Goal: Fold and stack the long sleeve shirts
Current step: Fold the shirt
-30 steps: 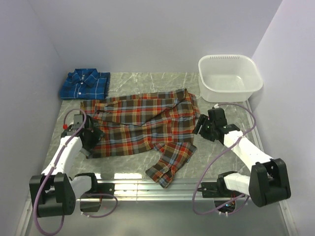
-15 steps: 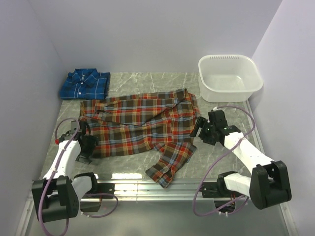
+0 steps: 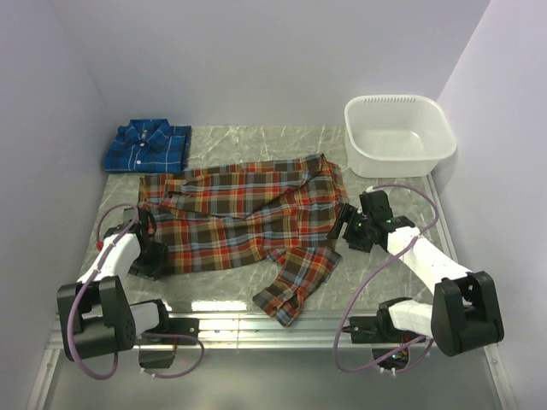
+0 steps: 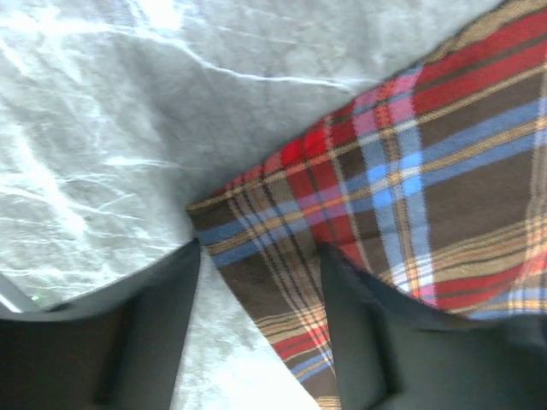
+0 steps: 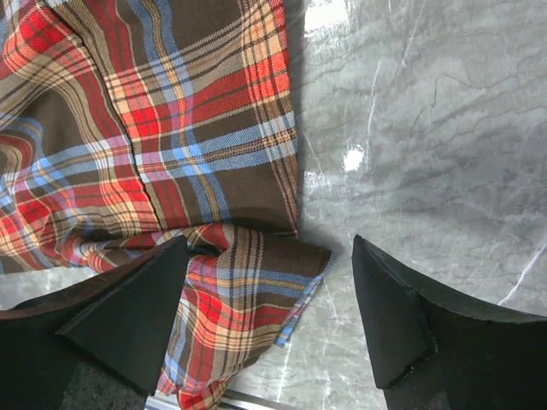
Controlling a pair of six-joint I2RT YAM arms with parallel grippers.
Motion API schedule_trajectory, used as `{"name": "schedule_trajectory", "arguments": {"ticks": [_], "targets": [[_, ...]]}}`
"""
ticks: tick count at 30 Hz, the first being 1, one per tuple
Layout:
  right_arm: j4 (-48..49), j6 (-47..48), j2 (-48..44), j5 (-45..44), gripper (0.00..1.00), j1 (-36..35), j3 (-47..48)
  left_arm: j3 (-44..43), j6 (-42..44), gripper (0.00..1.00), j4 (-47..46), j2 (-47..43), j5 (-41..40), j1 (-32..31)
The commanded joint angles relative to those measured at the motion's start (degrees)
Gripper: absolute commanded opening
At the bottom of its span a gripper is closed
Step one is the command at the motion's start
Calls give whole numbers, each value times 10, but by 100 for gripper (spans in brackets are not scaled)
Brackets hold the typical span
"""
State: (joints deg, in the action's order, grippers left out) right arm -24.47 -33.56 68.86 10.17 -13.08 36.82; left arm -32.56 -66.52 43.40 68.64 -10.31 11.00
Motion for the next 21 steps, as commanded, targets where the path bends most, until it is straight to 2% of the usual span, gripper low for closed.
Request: {"name": "schedule_trajectory", "arguments": {"ticks": [1, 2, 3, 5, 6, 9, 21], "targets": [[20, 3, 4, -3, 83, 2, 17, 38, -1, 57, -82, 34, 22, 1], [24, 2, 12, -2, 82, 2, 16, 39, 2, 51, -82, 36, 22, 2], [26, 1, 15, -2, 81, 2, 12, 37, 6, 40, -81, 38, 25, 1], [29, -2, 28, -4, 80, 0, 12, 31, 11, 28, -77, 37, 24, 2], [30, -4, 30, -9, 80, 0, 11, 29, 19, 16, -72, 33, 27, 2], [32, -14, 44, -24, 77, -8, 9, 19, 34, 1, -63, 14, 30, 1], [-16, -49, 113, -126, 67, -117, 58, -27, 77, 1, -15, -49, 29, 1]]}}
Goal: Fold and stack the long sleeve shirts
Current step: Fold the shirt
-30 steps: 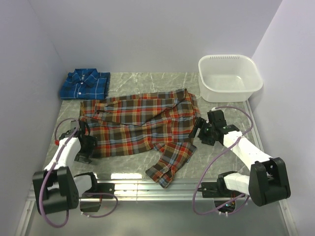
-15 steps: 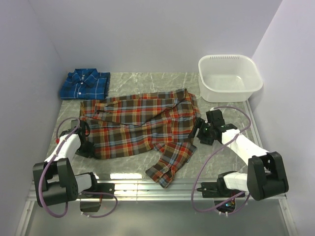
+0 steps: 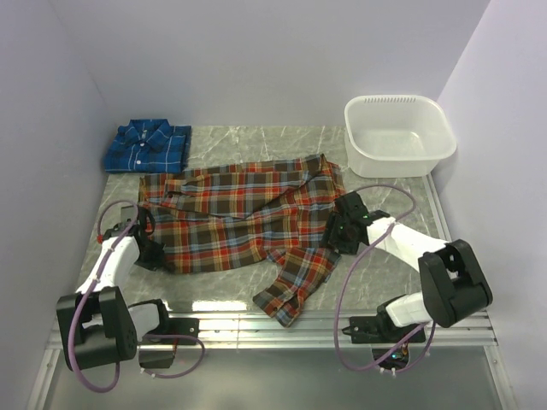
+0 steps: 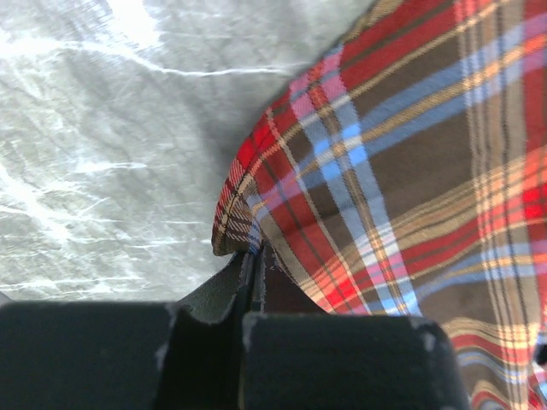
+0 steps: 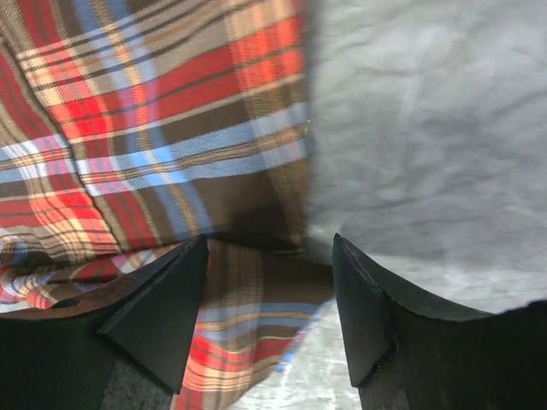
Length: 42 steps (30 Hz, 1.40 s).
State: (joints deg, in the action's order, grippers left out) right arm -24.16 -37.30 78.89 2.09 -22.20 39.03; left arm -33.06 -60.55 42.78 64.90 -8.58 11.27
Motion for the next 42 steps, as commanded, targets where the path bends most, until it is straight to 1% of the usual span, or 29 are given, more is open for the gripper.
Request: {"name": "schedule_trajectory", "arguments": {"ticks": [1, 5, 13, 15, 18, 23, 24, 31, 33, 34, 37, 38, 39, 40, 41, 42], "targets": [[-39, -9, 16, -55, 66, -43, 42, -25, 20, 0, -8, -11, 12, -2], [-83, -3, 14, -65, 65, -88, 65, -27, 26, 0, -7, -23, 22, -2], [-155, 23, -4, -41, 65, -163, 83, -17, 25, 1, -14, -35, 40, -2], [-153, 39, -3, -6, 65, -174, 75, -16, 25, 1, -16, -36, 42, -2], [-154, 57, -3, 19, 65, -188, 70, -16, 28, 0, -17, -37, 44, -2], [-137, 81, 8, 73, 64, -189, 57, -10, 27, 0, -23, -41, 54, -2], [-137, 91, 11, 98, 64, -189, 59, -9, 26, 1, -24, -40, 56, -3], [-165, 168, 1, 200, 63, -193, 111, -13, 28, 1, -23, -44, 61, -3], [-174, 168, -12, 172, 64, -192, 124, -13, 29, 0, -23, -44, 65, -3], [-183, 164, -27, 126, 64, -191, 137, -13, 30, 1, -22, -44, 66, -2], [-185, 132, -58, 62, 64, -160, 141, -11, 30, 1, -21, -50, 67, -3], [-181, 115, -67, 31, 64, -137, 135, -10, 29, 0, -20, -51, 68, -2], [-177, 105, -77, 19, 64, -117, 127, -10, 30, 1, -21, -54, 72, -2], [-170, 98, -91, 14, 63, -100, 110, -10, 30, 1, -19, -55, 72, -3], [-168, 83, -96, 15, 63, -59, 101, -10, 31, 1, -19, -56, 73, -2], [-164, 74, -99, 13, 63, -44, 91, -11, 32, 1, -18, -56, 75, -2]]}}
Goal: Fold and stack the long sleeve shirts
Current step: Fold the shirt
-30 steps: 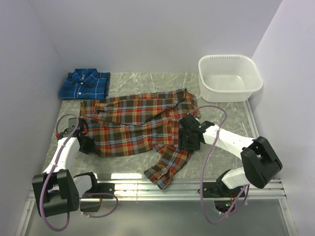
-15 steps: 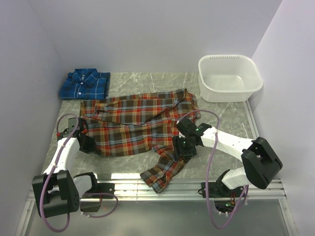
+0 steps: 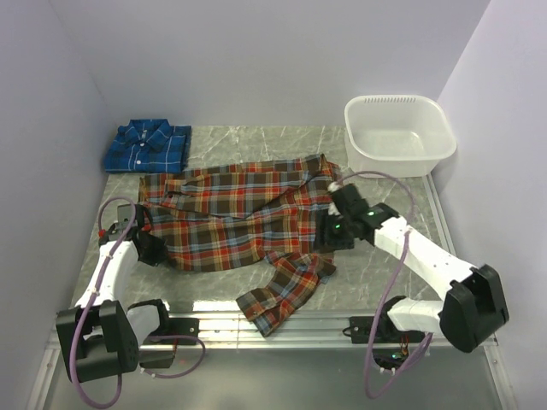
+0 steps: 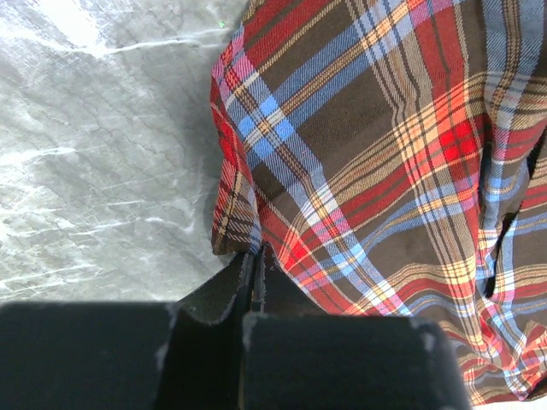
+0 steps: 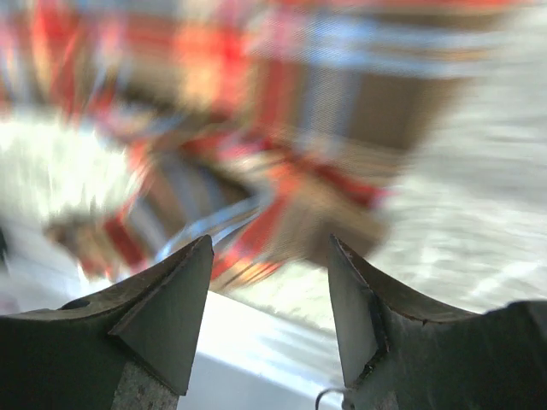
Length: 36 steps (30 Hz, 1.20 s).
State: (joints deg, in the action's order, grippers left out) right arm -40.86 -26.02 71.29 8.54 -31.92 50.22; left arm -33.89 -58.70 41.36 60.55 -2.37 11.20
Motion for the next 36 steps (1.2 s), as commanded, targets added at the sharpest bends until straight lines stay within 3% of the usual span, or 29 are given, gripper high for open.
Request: {"name": "schedule_trajectory", "arguments": {"ticks": [1, 8, 20, 36], "targets": [[8, -47, -25, -55, 63, 64, -38, -3, 13, 0, -3, -14, 14, -2], [53, -159, 3, -84, 63, 83, -96, -7, 18, 1, -4, -17, 13, -2], [129, -199, 69, -110, 62, 70, -108, -13, 23, 0, 6, -25, 14, -1], [67, -220, 170, -171, 58, -10, -46, -31, 30, 1, 25, -38, 5, -1]]}}
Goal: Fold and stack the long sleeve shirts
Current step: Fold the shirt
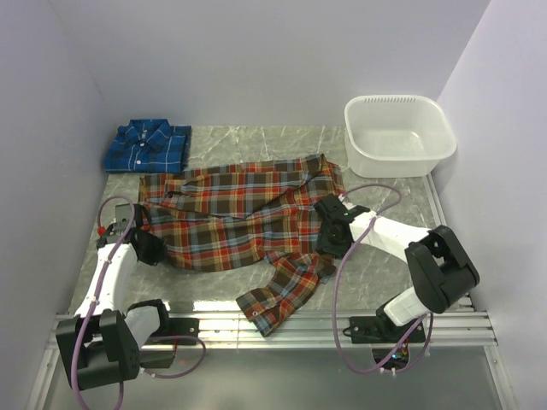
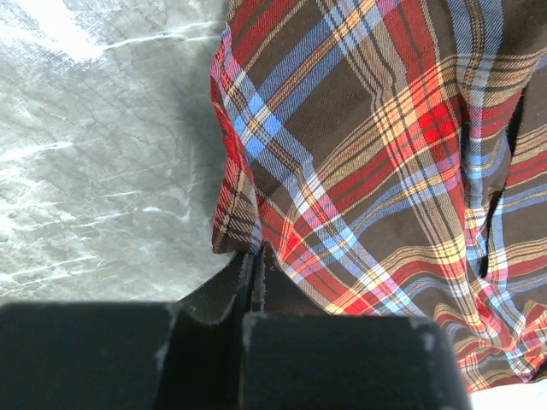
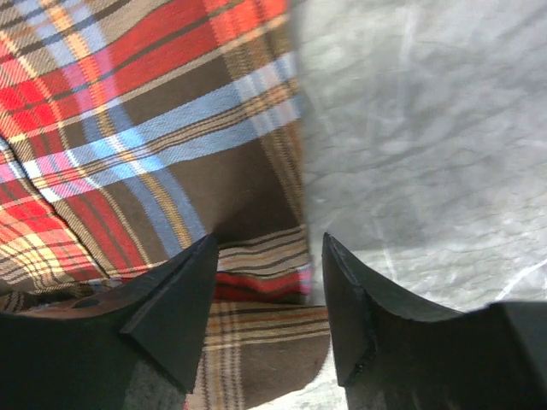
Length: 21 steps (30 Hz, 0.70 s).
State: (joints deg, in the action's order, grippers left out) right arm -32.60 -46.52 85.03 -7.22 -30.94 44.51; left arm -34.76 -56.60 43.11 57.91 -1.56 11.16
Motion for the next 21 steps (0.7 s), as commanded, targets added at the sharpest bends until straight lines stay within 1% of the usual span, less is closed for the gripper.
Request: {"name": "schedule_trajectory", "arguments": {"ticks": [1, 2, 5, 6, 8, 9, 11, 12, 13, 14, 21], "targets": [[-22, -16, 47, -17, 57, -32, 15, -23, 10, 0, 7, -12, -3, -1], [-24, -17, 52, -18, 56, -38, 18, -23, 10, 1, 8, -12, -2, -1], [-30, -18, 65, -20, 47, -47, 23, -27, 11, 0, 12, -14, -4, -1], [-31, -18, 62, -21, 39, -45, 21, -29, 11, 1, 14, -14, -5, -1], [-33, -13, 48, -29, 31, -47, 18, -32, 11, 1, 18, -14, -9, -1], [-40, -10, 43, -33, 20, -46, 19, -35, 11, 1, 21, -12, -13, -1], [-50, 2, 28, -44, 12, -44, 21, -43, 10, 0, 31, -12, -17, 0], [-61, 7, 22, -47, 5, -43, 22, -47, 7, 0, 35, -11, -19, 0], [-66, 18, 15, -50, 2, -41, 22, -55, 8, 0, 39, -10, -20, 0], [-70, 24, 10, -50, 0, -40, 22, -60, 7, 0, 50, -10, -23, -1], [-113, 81, -46, -29, 0, -7, 20, -101, -4, 0, 104, -27, -43, 8]]}}
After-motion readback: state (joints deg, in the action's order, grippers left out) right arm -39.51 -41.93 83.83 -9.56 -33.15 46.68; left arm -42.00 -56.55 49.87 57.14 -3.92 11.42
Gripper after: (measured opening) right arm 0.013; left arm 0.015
